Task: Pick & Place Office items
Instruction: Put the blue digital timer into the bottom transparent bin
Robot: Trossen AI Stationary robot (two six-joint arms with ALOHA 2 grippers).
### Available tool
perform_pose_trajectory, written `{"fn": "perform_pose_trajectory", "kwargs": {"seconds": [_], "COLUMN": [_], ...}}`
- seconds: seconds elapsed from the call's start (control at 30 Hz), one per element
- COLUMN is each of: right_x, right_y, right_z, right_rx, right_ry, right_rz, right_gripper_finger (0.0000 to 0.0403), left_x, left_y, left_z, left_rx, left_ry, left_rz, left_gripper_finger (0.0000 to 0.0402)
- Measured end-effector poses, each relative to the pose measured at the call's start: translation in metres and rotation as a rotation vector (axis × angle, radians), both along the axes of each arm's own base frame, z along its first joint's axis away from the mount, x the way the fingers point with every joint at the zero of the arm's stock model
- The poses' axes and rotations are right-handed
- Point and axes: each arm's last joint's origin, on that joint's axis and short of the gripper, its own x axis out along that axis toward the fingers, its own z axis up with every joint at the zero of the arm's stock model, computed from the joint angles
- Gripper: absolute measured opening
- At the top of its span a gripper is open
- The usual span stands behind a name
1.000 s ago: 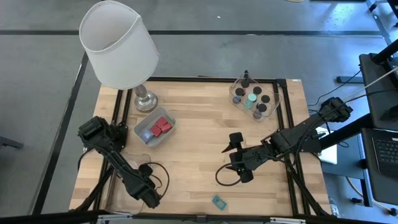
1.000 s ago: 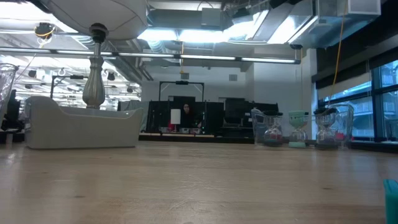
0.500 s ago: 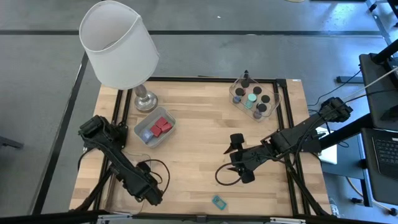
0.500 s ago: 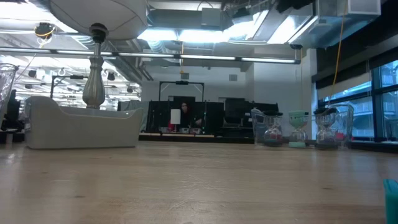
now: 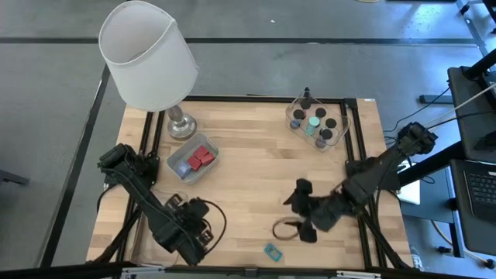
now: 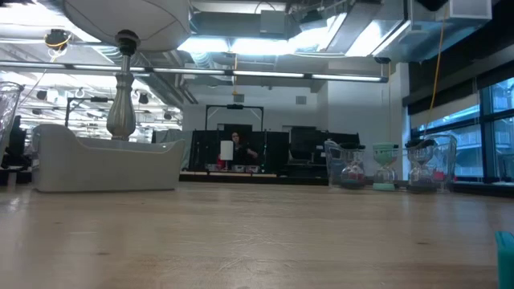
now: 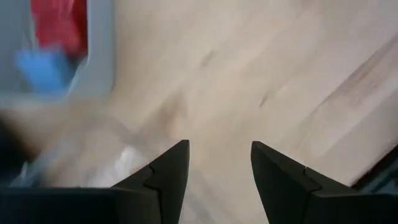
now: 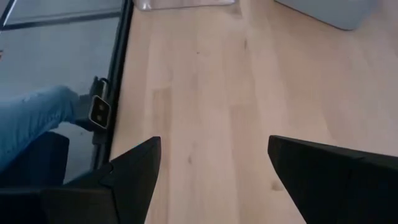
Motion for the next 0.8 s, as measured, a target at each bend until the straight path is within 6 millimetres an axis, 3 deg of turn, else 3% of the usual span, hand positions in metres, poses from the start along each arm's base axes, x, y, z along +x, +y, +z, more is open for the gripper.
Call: {"fn": "perform_pose_trajectory", "kwargs": {"seconds": [0.23,0.4,0.53,0.7,0.8], "right_x": [0.007,0.019,0.026,0.025,0.018], "right_y": [0.037,0.054,0.072,0.096,0.108], "right_z": [-0.041,-0.080,-0.107,-0.120,-0.123], "right_rx": [-0.056,0.053,0.110,0.141,0.054], "right_ry": [-0.005,0.044,0.032,-0.055,-0.128], "right_rz": [-0.071,-0.221,-0.237,-0.165,-0.095], "right_gripper_finger": [0.0300,0.0300,0.0300,0.0300,0.0300], "left_x": [0.016,0.021,0.022,0.021,0.019], "left_y": [-0.005,-0.006,-0.007,-0.012,-0.014], "left_z": [0.004,0.007,0.009,0.011,0.011], "left_rx": [0.135,0.239,0.286,0.310,0.333], "left_ry": [-0.290,-0.372,-0.432,-0.494,-0.516], "left_rz": [-0.093,-0.165,-0.157,-0.155,-0.161], "left_gripper_finger": [0.0169,0.0169,0.0169,0.0169,0.0169]}}
